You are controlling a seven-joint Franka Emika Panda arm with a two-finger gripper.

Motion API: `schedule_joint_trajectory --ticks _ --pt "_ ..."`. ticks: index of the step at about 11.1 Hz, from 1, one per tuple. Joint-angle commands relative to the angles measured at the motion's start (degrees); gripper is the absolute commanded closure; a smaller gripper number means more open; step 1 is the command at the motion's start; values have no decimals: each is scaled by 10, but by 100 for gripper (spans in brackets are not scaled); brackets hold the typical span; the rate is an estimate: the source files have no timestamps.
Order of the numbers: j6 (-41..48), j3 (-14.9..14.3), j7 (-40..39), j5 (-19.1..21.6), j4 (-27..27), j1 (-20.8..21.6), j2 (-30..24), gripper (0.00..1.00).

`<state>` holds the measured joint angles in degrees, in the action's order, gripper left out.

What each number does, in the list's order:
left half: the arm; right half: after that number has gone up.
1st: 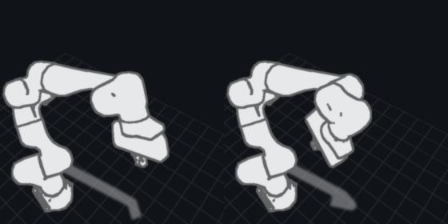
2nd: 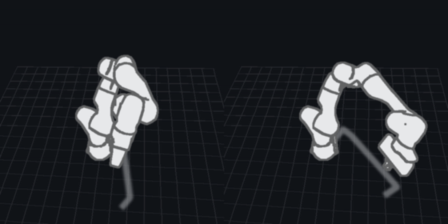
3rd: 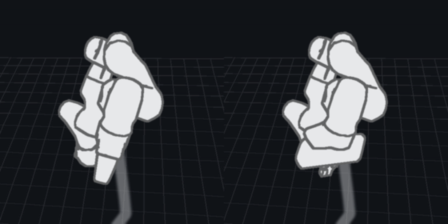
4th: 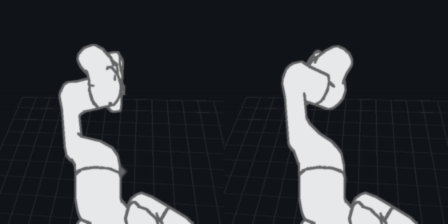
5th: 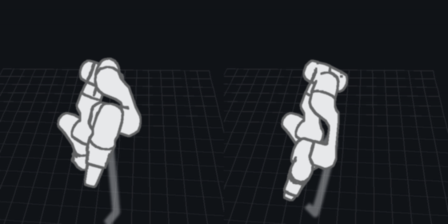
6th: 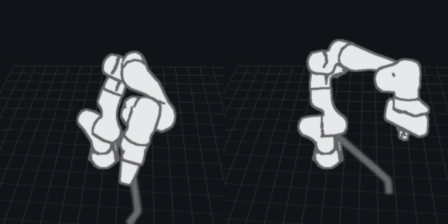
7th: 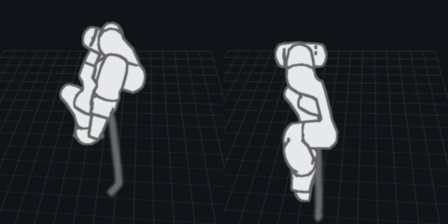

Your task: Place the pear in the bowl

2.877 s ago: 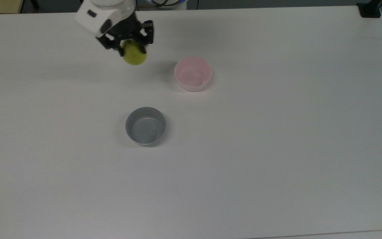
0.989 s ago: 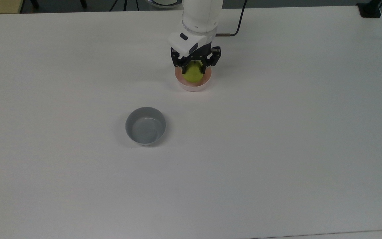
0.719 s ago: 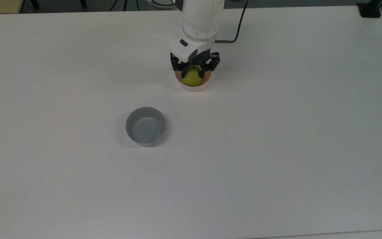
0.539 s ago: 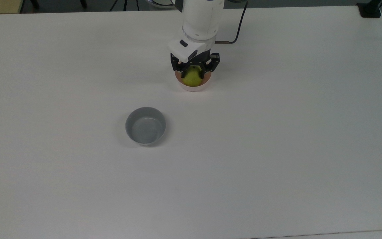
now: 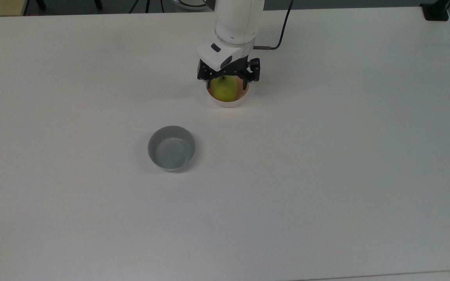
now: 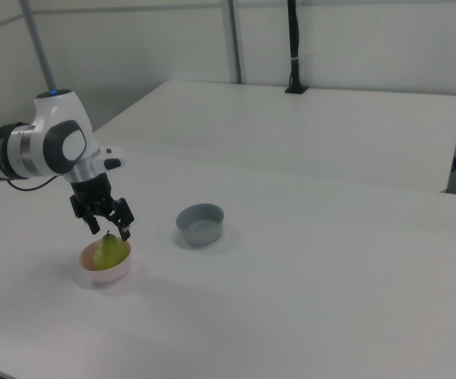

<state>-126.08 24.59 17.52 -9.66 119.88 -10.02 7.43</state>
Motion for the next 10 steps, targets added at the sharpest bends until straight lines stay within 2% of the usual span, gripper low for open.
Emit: schedule_joint_trajectory --ticks 1,3,5,6,8,10 --pt "113 -3 13 -11 -60 -2 -40 0" --pt "228 -20 15 -5 -135 -3 -50 0" --pt "292 -84 -6 9 -211 2 -67 0" --pt "311 -115 -47 11 -239 4 -69 0" --pt "308 -180 -131 70 -254 8 -79 0" --pt "305 -205 -217 76 -258 9 -78 0"
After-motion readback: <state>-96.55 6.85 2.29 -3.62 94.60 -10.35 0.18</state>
